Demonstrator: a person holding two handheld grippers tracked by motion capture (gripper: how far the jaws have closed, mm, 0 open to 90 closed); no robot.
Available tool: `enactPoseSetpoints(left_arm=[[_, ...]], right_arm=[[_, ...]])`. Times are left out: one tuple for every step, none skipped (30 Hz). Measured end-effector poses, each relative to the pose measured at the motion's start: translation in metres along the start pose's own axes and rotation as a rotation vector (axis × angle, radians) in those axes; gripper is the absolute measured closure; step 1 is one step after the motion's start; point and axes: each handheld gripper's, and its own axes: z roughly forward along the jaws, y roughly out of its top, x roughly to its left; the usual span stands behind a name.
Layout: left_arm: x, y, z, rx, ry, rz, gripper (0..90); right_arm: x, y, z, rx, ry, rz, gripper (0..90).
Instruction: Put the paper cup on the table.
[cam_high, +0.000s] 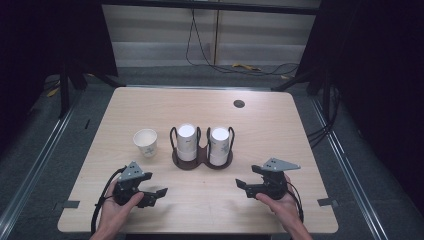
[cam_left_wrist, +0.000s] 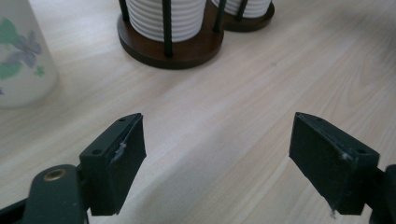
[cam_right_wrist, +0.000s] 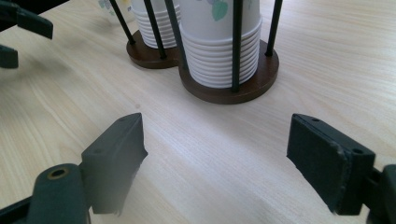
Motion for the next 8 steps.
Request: enactPoseSetpoints(left_arm=[[-0.0002,-0.001,0.0008,-0.007,0.001,-0.003,18.4],[0.0006,-0.0007,0.0016,0.001,-0.012,-0.003,18.4],[0.0009,-0.0005,0.0015,-0.008,-0.019,-0.006,18.4],[0.0021,0.0001,0.0005,-0.016,-0.028,-0.005,18.4],[0.0029,0.0004,-0.0005,-0.023,-0.034,-0.01,18.5],[0.0029,0.0001,-0.0015,-0.03,-0.029,-0.014,18.4],[0.0033,-0.0003,-0.0021,-0.02,-0.032,-0.009,18.3],[0.0031,-0.0011,-0.002,-0.012,-0.035,-0.008,18.2]], right_arm=[[-0.0002,-0.0003,-0.0005,0.0,-0.006,0.001,18.9],[-0.0003,-0.0006,-0.0008,-0.002,-0.012,0.004,18.5],[-0.0008,-0.0009,-0.0007,-0.004,-0.016,0.009,18.1],[-0.0011,-0.0013,-0.0007,-0.002,-0.021,0.012,17.8],[-0.0014,-0.0018,-0.0004,-0.002,-0.029,0.02,17.6],[-0.002,-0.0024,0.0,0.003,-0.036,0.027,17.1],[-0.0021,-0.0027,0.0005,0.01,-0.046,0.034,16.9],[-0.0028,-0.0032,0.001,0.018,-0.062,0.031,16.8]])
